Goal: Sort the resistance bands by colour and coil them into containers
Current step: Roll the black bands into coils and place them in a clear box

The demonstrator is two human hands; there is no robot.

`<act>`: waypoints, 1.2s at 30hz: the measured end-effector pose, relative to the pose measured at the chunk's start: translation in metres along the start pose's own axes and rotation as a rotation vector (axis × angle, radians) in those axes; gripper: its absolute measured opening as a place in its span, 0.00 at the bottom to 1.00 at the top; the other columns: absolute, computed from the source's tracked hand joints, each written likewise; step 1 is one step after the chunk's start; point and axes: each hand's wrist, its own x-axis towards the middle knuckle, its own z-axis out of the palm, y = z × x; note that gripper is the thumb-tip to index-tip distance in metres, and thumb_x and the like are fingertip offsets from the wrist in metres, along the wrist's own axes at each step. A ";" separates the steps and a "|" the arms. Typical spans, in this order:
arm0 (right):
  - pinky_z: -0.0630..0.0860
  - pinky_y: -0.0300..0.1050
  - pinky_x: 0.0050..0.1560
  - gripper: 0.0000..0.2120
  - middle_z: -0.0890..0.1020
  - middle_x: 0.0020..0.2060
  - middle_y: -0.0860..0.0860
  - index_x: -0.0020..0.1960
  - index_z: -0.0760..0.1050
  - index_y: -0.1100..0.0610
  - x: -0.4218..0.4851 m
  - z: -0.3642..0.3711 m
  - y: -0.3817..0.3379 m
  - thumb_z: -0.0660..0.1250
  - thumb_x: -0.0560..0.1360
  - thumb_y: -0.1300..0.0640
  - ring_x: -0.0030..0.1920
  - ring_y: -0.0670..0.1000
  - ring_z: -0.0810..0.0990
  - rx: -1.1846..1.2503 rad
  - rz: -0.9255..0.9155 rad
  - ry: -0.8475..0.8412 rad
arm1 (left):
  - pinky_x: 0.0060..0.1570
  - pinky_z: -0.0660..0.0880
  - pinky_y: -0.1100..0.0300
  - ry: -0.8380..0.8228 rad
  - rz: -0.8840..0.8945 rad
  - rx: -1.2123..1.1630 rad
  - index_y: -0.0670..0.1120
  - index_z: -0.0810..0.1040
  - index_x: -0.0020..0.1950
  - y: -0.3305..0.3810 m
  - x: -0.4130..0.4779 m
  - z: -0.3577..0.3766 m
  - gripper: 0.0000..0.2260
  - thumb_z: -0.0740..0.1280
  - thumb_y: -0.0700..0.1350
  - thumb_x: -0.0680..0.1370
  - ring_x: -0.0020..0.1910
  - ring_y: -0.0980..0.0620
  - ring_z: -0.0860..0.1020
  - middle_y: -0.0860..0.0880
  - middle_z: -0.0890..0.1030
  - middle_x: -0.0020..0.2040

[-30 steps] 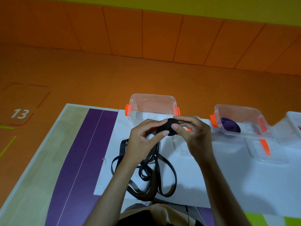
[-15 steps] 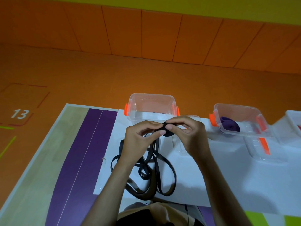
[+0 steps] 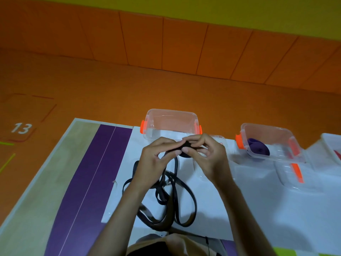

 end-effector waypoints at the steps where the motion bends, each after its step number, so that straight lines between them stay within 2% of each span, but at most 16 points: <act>1: 0.83 0.40 0.52 0.08 0.87 0.46 0.43 0.45 0.80 0.50 0.000 -0.001 -0.001 0.78 0.76 0.59 0.52 0.48 0.87 0.005 0.003 0.032 | 0.60 0.78 0.62 0.016 0.004 -0.001 0.57 0.85 0.65 0.001 0.000 0.002 0.17 0.75 0.40 0.80 0.60 0.48 0.83 0.55 0.85 0.57; 3: 0.83 0.39 0.51 0.10 0.86 0.43 0.43 0.45 0.80 0.46 0.000 -0.002 -0.004 0.79 0.74 0.58 0.49 0.48 0.87 0.032 0.024 0.093 | 0.59 0.79 0.64 0.085 -0.010 -0.044 0.59 0.84 0.62 0.004 -0.001 0.005 0.16 0.77 0.42 0.78 0.59 0.50 0.84 0.55 0.86 0.56; 6: 0.82 0.37 0.52 0.15 0.87 0.48 0.41 0.51 0.82 0.39 0.000 0.000 -0.008 0.78 0.76 0.60 0.53 0.47 0.86 0.051 -0.003 0.114 | 0.56 0.79 0.65 0.118 -0.008 -0.090 0.54 0.84 0.56 0.006 -0.002 0.008 0.12 0.78 0.40 0.78 0.56 0.51 0.85 0.54 0.86 0.53; 8: 0.84 0.43 0.54 0.15 0.87 0.50 0.42 0.54 0.83 0.40 0.000 0.000 -0.008 0.75 0.77 0.60 0.56 0.49 0.86 0.055 -0.018 0.073 | 0.56 0.80 0.64 0.100 -0.017 -0.119 0.51 0.85 0.54 0.005 -0.002 0.008 0.10 0.77 0.37 0.78 0.56 0.51 0.85 0.53 0.86 0.52; 11: 0.85 0.49 0.56 0.13 0.86 0.49 0.43 0.50 0.82 0.37 -0.003 0.001 -0.006 0.76 0.77 0.57 0.57 0.51 0.85 0.069 0.007 0.026 | 0.58 0.80 0.62 0.080 0.025 -0.086 0.50 0.86 0.54 0.005 0.000 0.008 0.10 0.76 0.35 0.78 0.57 0.48 0.85 0.52 0.86 0.53; 15: 0.84 0.47 0.53 0.11 0.87 0.45 0.43 0.44 0.81 0.38 -0.002 0.000 -0.006 0.78 0.74 0.54 0.52 0.50 0.86 0.069 0.041 0.106 | 0.60 0.80 0.59 0.037 0.057 -0.029 0.46 0.87 0.61 0.002 0.001 0.011 0.11 0.76 0.37 0.79 0.63 0.47 0.82 0.52 0.83 0.58; 18: 0.83 0.39 0.51 0.10 0.87 0.48 0.42 0.49 0.83 0.39 -0.001 -0.003 -0.008 0.77 0.75 0.55 0.53 0.48 0.87 0.083 0.028 0.142 | 0.63 0.80 0.56 -0.044 -0.014 -0.054 0.52 0.85 0.66 0.002 0.002 0.007 0.16 0.76 0.40 0.79 0.64 0.47 0.81 0.52 0.83 0.59; 20: 0.84 0.41 0.51 0.11 0.88 0.50 0.43 0.54 0.84 0.42 -0.002 -0.003 -0.008 0.76 0.77 0.57 0.55 0.50 0.87 0.090 0.022 0.092 | 0.62 0.81 0.54 -0.054 -0.034 -0.082 0.52 0.85 0.66 0.003 0.003 0.005 0.17 0.75 0.38 0.79 0.61 0.47 0.83 0.51 0.85 0.58; 23: 0.86 0.51 0.50 0.07 0.88 0.49 0.46 0.51 0.83 0.43 -0.001 -0.001 -0.005 0.77 0.76 0.52 0.56 0.51 0.87 0.089 0.063 0.060 | 0.60 0.81 0.57 -0.008 -0.021 -0.092 0.52 0.85 0.65 0.005 0.003 0.007 0.16 0.76 0.39 0.79 0.61 0.47 0.84 0.52 0.86 0.58; 27: 0.84 0.40 0.50 0.08 0.87 0.46 0.42 0.46 0.80 0.38 0.002 0.001 -0.005 0.78 0.72 0.47 0.52 0.47 0.87 0.047 0.027 0.134 | 0.56 0.80 0.64 0.081 -0.037 -0.121 0.52 0.85 0.58 0.004 0.000 0.010 0.12 0.79 0.40 0.77 0.57 0.50 0.86 0.53 0.87 0.54; 30: 0.84 0.43 0.51 0.09 0.87 0.48 0.43 0.44 0.79 0.38 0.003 0.006 -0.004 0.78 0.73 0.50 0.53 0.50 0.87 0.080 0.006 0.171 | 0.59 0.80 0.62 0.025 -0.050 -0.137 0.54 0.85 0.60 0.003 0.003 0.003 0.15 0.78 0.40 0.77 0.59 0.49 0.85 0.52 0.87 0.56; 33: 0.85 0.48 0.52 0.09 0.87 0.50 0.47 0.43 0.77 0.46 0.004 0.008 -0.004 0.78 0.74 0.54 0.56 0.54 0.87 0.130 0.011 0.126 | 0.61 0.81 0.58 0.024 -0.028 -0.113 0.55 0.87 0.61 0.001 0.006 -0.004 0.16 0.77 0.38 0.77 0.60 0.48 0.85 0.52 0.87 0.57; 36: 0.85 0.45 0.52 0.10 0.87 0.47 0.47 0.44 0.78 0.45 0.008 0.005 -0.007 0.79 0.73 0.52 0.53 0.52 0.88 0.121 0.037 0.122 | 0.59 0.80 0.60 0.056 0.011 -0.114 0.56 0.88 0.59 0.003 0.009 -0.005 0.17 0.78 0.37 0.76 0.59 0.48 0.85 0.52 0.87 0.56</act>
